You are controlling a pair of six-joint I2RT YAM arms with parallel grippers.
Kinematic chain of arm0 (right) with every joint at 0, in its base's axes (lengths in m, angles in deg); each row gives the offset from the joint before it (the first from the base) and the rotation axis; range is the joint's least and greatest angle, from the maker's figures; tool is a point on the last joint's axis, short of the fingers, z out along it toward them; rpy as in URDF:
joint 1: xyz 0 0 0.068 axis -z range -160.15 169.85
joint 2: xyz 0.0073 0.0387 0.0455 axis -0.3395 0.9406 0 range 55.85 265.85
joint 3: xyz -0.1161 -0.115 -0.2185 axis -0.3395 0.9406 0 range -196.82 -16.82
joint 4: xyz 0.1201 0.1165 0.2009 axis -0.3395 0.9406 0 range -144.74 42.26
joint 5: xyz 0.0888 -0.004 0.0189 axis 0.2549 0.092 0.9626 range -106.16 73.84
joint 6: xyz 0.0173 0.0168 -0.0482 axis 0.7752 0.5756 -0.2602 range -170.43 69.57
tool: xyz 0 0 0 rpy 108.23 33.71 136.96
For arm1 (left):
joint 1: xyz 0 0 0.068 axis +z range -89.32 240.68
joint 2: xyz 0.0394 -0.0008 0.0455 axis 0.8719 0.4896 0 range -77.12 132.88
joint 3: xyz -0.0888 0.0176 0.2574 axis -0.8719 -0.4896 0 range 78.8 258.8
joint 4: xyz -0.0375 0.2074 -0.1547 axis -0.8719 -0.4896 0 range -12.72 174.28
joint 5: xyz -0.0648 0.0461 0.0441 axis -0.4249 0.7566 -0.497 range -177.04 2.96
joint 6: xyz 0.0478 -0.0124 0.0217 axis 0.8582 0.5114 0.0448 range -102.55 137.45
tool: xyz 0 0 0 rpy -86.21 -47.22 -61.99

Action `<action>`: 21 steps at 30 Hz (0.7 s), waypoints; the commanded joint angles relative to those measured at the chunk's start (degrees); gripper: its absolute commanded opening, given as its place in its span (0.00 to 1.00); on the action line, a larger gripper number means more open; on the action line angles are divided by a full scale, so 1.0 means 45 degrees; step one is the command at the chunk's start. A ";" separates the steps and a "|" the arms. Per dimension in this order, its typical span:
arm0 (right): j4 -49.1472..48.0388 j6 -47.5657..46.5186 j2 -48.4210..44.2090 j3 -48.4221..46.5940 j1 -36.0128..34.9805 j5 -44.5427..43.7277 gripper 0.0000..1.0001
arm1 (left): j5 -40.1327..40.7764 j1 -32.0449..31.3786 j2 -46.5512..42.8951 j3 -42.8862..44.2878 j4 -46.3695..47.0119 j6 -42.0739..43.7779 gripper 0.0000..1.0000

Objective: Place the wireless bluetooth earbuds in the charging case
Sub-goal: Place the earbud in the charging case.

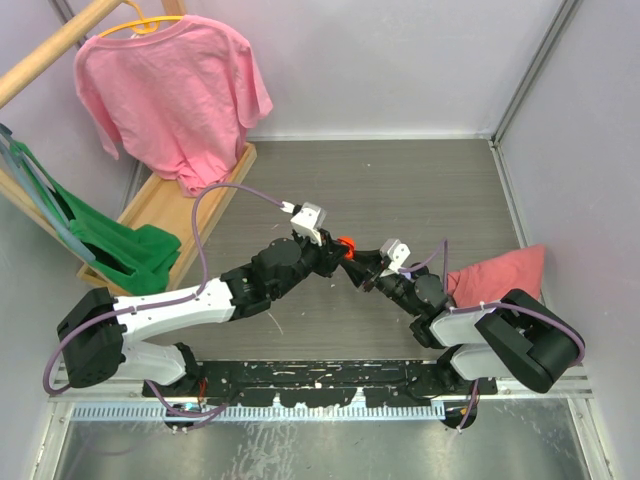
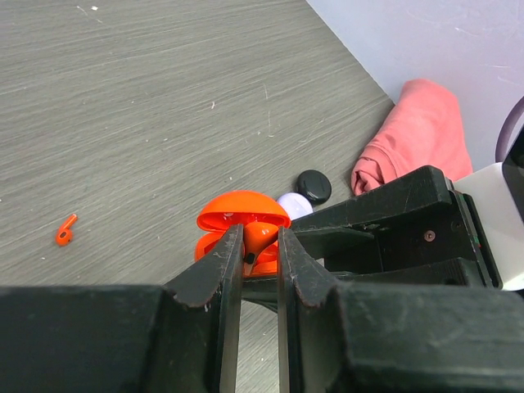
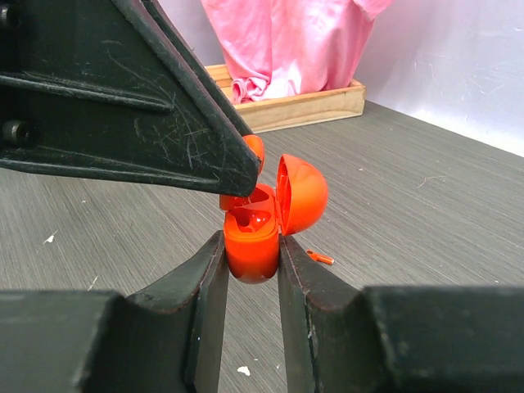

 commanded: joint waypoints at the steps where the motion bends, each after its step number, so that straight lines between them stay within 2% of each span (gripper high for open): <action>1: -0.1261 -0.0079 -0.0189 -0.0052 0.0026 -0.0099 0.01 | 0.0303 -0.0095 -0.0201 0.0081 0.0142 0.0193 0.16; 21: -0.1261 -0.0052 -0.0119 -0.0094 0.0038 0.0036 0.01 | 0.0071 -0.0089 0.0284 0.0248 0.1008 0.0183 0.16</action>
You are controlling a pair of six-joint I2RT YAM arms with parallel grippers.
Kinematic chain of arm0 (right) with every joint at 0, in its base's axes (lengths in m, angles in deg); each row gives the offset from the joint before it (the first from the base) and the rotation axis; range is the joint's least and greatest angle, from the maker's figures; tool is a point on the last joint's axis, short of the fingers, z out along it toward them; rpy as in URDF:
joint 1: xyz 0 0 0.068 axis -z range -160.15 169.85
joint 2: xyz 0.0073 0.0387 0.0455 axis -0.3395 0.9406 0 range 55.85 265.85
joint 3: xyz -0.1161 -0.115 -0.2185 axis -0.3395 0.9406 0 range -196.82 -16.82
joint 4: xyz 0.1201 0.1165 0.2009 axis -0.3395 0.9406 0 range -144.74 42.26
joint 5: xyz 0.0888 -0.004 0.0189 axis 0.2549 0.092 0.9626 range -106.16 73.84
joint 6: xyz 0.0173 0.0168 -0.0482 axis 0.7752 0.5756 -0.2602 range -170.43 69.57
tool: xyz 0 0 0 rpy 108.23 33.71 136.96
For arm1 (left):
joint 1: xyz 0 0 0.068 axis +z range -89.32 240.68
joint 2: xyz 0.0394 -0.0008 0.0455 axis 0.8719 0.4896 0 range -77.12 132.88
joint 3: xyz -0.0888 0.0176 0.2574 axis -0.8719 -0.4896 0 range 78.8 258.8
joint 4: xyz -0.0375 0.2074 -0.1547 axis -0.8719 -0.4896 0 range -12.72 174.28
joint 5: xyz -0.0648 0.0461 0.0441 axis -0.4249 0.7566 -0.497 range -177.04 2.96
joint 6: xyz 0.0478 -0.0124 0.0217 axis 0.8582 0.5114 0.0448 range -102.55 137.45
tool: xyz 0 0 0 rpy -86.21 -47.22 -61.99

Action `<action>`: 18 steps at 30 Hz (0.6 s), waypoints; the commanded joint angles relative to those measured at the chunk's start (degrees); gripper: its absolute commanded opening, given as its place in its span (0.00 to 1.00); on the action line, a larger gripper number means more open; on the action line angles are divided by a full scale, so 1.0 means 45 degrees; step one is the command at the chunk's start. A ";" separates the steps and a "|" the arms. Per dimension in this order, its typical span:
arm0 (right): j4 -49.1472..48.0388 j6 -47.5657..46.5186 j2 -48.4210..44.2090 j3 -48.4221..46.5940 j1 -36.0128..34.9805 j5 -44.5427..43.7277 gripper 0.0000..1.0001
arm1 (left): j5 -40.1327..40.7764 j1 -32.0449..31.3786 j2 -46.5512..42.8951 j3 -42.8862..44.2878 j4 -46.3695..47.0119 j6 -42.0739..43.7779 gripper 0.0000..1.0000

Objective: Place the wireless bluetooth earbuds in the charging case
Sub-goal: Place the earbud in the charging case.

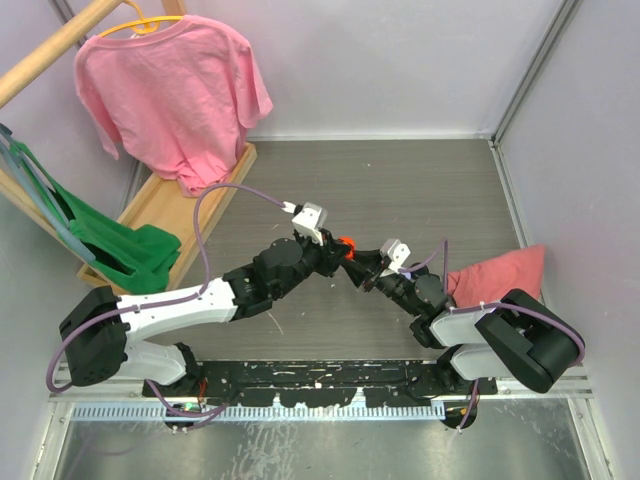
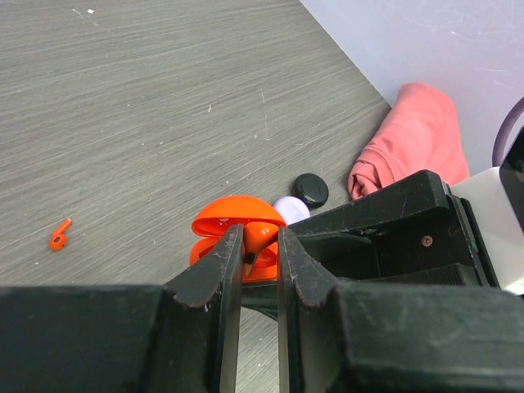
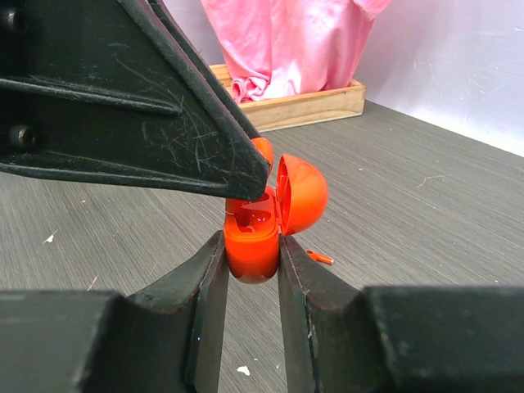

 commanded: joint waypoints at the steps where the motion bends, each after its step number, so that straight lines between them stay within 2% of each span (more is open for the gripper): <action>1: -0.1261 -0.0050 -0.0132 -0.0095 0.0032 0.0029 0.01 | 0.0054 -0.0056 0.0126 0.0270 0.0696 0.0249 0.16; 11: -0.1261 -0.0051 -0.0163 -0.0083 0.0027 0.0007 0.01 | 0.0213 -0.0067 0.0214 0.0245 0.0347 0.0143 0.17; 18: -0.1261 -0.0050 -0.0153 -0.0085 0.0028 0.0004 0.01 | 0.0414 -0.0118 0.0021 0.0375 -0.0209 0.0105 0.29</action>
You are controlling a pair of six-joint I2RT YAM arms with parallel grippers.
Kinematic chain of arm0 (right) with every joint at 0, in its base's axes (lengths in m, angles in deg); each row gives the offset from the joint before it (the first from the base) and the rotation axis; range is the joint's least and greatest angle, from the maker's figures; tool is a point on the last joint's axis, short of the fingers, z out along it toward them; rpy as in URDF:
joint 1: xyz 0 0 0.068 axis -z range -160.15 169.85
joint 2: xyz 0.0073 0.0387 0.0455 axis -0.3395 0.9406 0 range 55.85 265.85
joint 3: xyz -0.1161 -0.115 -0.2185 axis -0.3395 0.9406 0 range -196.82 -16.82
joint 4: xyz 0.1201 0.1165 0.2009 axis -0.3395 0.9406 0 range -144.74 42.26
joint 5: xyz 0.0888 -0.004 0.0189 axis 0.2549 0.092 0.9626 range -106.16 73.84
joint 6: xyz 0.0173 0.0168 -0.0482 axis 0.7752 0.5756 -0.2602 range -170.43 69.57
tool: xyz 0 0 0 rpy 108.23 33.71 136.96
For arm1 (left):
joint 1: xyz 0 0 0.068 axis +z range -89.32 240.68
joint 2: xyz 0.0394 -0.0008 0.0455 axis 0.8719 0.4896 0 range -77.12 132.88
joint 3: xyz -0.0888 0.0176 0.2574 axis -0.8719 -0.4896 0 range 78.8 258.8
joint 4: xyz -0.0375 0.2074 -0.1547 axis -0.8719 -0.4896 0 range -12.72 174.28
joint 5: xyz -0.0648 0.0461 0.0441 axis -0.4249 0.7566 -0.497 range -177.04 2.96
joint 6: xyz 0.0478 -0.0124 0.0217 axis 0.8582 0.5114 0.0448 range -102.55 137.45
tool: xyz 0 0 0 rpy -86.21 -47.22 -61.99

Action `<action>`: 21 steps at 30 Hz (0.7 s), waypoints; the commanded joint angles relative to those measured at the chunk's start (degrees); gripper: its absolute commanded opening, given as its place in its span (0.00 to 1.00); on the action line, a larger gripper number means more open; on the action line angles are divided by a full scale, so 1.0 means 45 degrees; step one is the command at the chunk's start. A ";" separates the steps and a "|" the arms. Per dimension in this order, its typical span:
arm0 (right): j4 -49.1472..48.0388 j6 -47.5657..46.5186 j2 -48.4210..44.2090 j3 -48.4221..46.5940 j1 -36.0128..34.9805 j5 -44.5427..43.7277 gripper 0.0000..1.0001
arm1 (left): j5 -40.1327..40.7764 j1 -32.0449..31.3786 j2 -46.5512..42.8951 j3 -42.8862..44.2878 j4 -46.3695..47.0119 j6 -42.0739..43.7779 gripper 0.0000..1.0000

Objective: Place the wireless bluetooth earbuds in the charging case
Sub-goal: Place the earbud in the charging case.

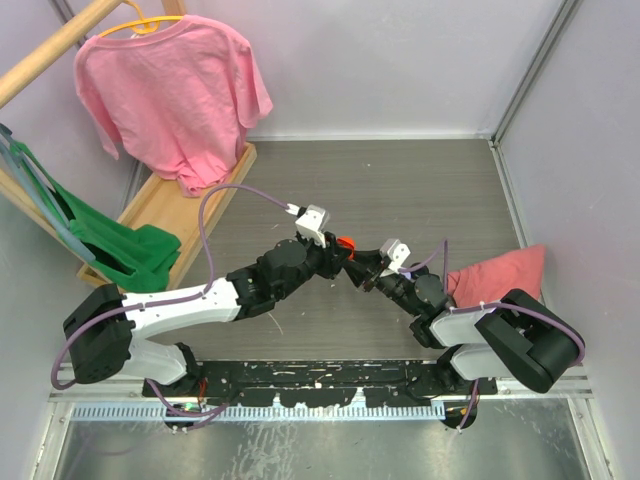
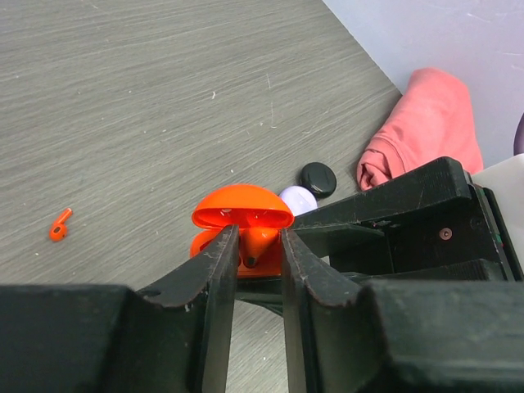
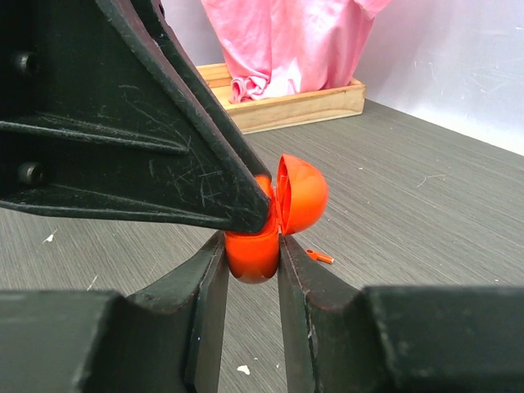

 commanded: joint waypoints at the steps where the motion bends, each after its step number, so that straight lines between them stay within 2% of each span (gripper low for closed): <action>1: -0.1276 -0.0049 -0.0153 -0.0079 0.0033 0.0002 0.01 | 0.0378 -0.0107 -0.0316 0.0383 -0.0181 0.0105 0.33; 10: -0.1261 -0.0054 -0.0133 -0.0075 0.0027 -0.0092 0.01 | 0.0409 -0.0152 -0.0798 0.0566 -0.0650 -0.0042 0.46; 21: -0.1151 -0.0126 -0.0248 -0.0010 0.0031 -0.0945 0.01 | 0.1369 0.0040 -0.2346 0.0716 -0.2721 0.0254 0.57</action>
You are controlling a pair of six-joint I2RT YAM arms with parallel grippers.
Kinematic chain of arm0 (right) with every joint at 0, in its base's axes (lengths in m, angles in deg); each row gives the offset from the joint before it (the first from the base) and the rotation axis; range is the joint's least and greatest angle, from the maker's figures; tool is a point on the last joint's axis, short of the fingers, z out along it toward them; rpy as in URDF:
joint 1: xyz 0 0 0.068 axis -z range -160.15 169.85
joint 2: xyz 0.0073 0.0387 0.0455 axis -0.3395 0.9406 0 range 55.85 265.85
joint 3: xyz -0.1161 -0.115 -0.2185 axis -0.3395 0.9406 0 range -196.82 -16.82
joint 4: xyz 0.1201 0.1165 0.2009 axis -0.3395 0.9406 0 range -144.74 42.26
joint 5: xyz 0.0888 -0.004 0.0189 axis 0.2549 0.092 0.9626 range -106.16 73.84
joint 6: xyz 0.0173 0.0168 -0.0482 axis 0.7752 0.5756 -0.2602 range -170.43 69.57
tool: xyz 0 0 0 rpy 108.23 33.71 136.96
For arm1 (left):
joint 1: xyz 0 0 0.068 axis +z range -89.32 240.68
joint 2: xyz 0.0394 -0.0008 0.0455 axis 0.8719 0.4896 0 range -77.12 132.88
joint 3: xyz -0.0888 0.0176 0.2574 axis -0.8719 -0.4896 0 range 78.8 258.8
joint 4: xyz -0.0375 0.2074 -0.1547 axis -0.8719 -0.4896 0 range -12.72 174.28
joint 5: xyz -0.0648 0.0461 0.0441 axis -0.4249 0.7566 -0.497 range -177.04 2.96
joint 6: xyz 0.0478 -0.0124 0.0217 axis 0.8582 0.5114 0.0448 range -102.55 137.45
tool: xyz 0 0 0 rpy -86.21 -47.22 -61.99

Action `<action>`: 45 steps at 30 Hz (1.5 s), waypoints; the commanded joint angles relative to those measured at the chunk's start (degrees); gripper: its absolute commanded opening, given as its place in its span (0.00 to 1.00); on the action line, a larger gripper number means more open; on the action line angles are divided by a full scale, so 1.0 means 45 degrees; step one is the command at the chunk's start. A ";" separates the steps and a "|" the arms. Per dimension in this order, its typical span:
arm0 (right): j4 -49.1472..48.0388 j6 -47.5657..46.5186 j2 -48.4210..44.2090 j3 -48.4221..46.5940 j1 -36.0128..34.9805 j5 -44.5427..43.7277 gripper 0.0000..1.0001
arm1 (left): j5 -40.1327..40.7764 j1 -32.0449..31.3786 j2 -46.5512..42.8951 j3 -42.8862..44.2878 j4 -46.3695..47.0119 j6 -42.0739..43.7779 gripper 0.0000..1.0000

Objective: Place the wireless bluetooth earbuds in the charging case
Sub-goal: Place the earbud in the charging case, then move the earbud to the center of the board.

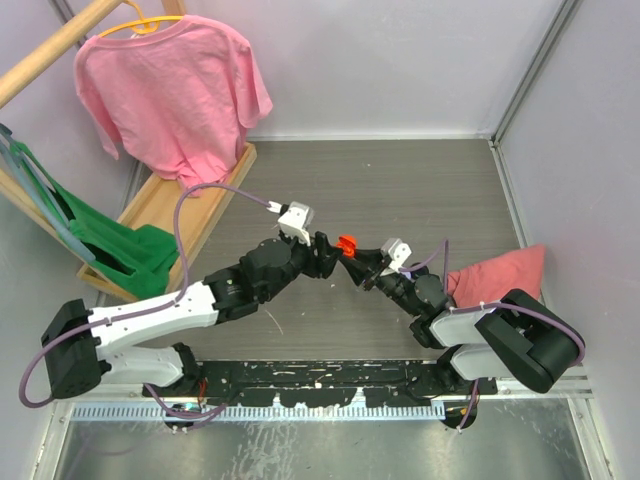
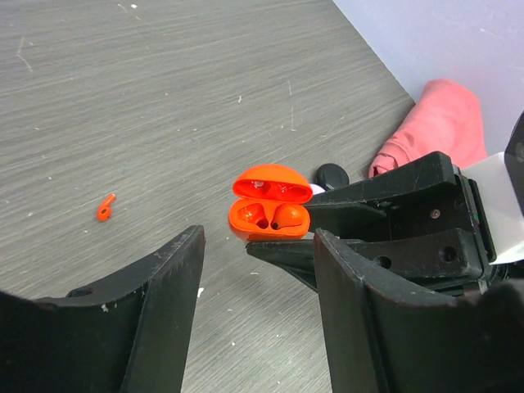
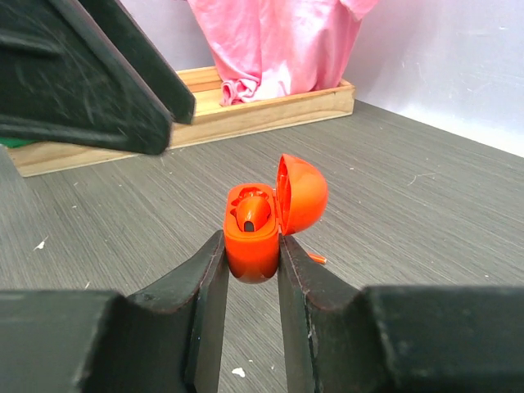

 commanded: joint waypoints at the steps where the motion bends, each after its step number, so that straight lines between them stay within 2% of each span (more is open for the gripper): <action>1: -0.1116 -0.0147 -0.0248 0.0003 0.0036 -0.0742 0.01 | 0.0619 0.0261 -0.0678 0.0632 -0.0886 0.0212 0.57; 7: -0.1037 -0.0235 -0.0357 0.0095 0.0033 -0.1580 0.01 | -0.0520 0.1642 -0.0510 0.0634 -0.1616 -0.0304 0.58; 13: -0.1056 -0.0284 -0.0485 0.0195 0.0035 -0.2152 0.01 | -0.1773 0.2977 0.0575 0.1113 -0.2044 -0.0404 0.57; 25: -0.1122 -0.0336 -0.0504 0.0267 0.0027 -0.2497 0.01 | -0.3499 0.4673 0.5144 0.3492 -0.2413 -0.0012 0.55; 35: -0.1134 -0.0361 -0.0451 0.0265 0.0034 -0.2571 0.01 | -0.3886 0.5102 0.8390 0.6049 -0.3737 0.0577 0.54; 45: -0.1134 -0.0362 -0.0465 0.0275 0.0028 -0.2556 0.01 | -0.4447 0.5140 1.0009 0.7349 -0.5007 0.0975 0.53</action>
